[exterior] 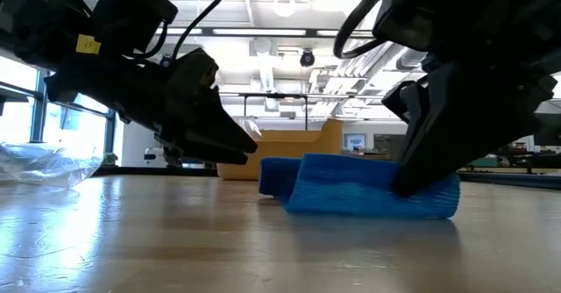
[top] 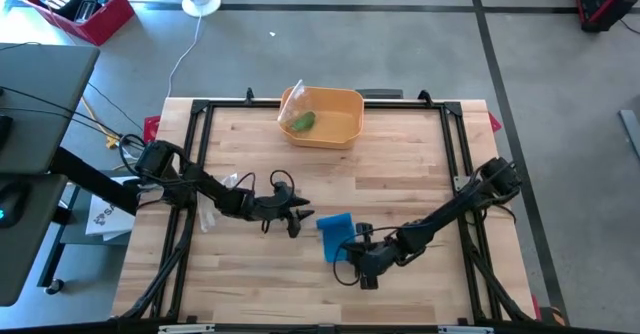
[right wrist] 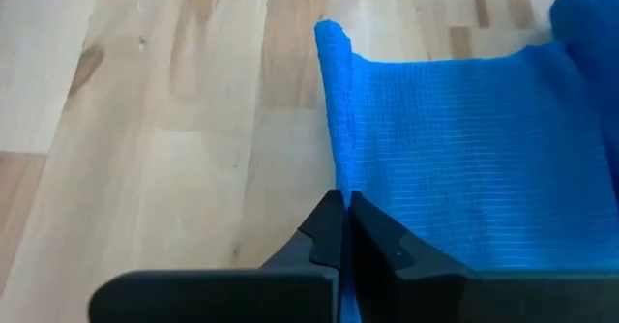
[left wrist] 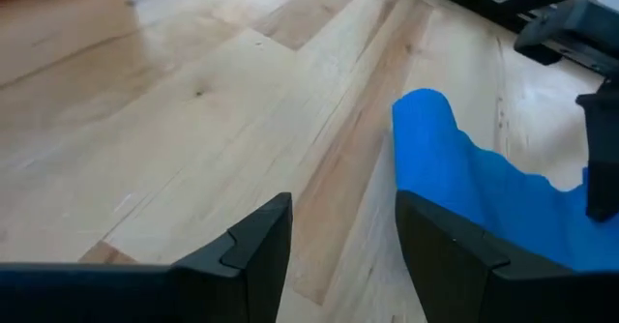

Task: Roll bandage
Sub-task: Roll the blue bandage

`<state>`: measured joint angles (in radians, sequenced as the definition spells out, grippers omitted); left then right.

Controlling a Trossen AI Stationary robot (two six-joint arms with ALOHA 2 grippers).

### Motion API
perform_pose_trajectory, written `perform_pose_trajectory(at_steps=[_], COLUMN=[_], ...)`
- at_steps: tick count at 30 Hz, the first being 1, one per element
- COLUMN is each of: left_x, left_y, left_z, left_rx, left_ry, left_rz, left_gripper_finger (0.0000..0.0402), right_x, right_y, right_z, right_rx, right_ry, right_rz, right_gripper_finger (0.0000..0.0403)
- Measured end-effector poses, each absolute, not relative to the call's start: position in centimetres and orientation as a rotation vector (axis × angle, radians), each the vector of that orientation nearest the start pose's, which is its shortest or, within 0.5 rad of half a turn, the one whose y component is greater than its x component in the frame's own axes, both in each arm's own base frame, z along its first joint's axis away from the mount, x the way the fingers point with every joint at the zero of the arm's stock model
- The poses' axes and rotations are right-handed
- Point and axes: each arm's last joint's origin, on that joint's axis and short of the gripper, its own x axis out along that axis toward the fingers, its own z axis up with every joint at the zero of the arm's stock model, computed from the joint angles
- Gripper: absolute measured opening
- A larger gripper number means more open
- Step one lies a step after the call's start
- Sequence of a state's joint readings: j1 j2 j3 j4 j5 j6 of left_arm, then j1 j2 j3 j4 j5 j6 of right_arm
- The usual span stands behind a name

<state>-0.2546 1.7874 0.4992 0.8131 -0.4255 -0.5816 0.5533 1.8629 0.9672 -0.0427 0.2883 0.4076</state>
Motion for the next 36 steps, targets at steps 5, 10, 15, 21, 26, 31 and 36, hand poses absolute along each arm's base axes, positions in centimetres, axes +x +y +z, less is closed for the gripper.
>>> perform_pose_trajectory(at_steps=[5,10,15,21,26,31,36], left_x=[28.0,28.1,28.2,28.9,29.6,29.6,29.6], left_y=[-6.1,-6.2,-5.9,-5.1,-4.7,-4.7,-4.6], left_z=[10.0,10.0,10.1,10.6,11.1,11.1,11.1], left_rx=[-0.431,-0.434,-0.452,-0.476,-0.479,-0.469,-0.472], left_ry=[0.381,0.386,0.391,0.342,0.321,0.323,0.309], left_rz=[0.288,0.265,0.233,0.307,0.312,0.311,0.344], left_gripper_finger=[0.0167,0.0156,0.0147,0.0123,0.0075,0.0016,0.0004], right_x=[30.5,30.5,30.5,30.5,30.5,30.5,30.5], right_y=[17.8,17.8,17.8,17.7,17.7,17.7,17.7], right_z=[12.6,12.6,12.6,12.7,12.7,12.7,12.7], right_rx=[-0.011,-0.005,-0.016,-0.018,-0.019,-0.011,-0.012], right_ry=[0.875,0.872,0.868,0.863,0.862,0.862,0.862], right_rz=[0.051,0.05,0.046,0.038,0.038,0.035,0.035], right_gripper_finger=[0.0,0.0,0.0,0.0,0.0,0.0,0.0])
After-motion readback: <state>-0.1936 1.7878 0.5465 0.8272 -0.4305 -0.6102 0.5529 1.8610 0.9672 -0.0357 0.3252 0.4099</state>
